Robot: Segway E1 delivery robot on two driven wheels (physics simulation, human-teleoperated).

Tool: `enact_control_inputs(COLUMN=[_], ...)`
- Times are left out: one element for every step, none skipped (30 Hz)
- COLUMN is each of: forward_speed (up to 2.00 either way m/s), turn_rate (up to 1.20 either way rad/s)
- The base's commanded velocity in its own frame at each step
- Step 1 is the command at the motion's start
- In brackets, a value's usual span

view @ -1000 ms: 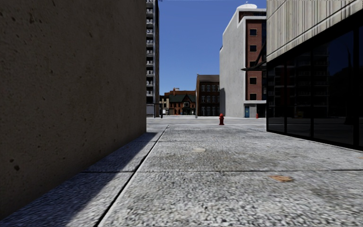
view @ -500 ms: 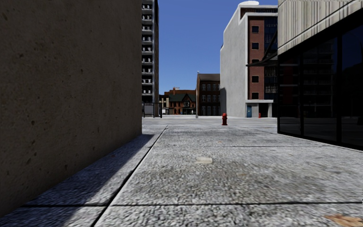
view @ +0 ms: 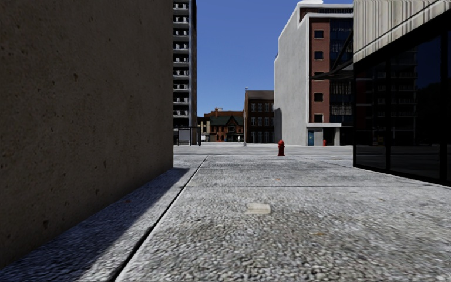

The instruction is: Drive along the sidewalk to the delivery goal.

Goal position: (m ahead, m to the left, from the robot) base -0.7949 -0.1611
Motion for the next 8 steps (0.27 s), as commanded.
enact_control_inputs(forward_speed=[0.0, 0.0, 0.0, 0.0, 0.0, 0.0, 0.0, 0.0], turn_rate=[0.0, 0.0, 0.0, 0.0, 0.0, 0.0, 0.0, 0.0])
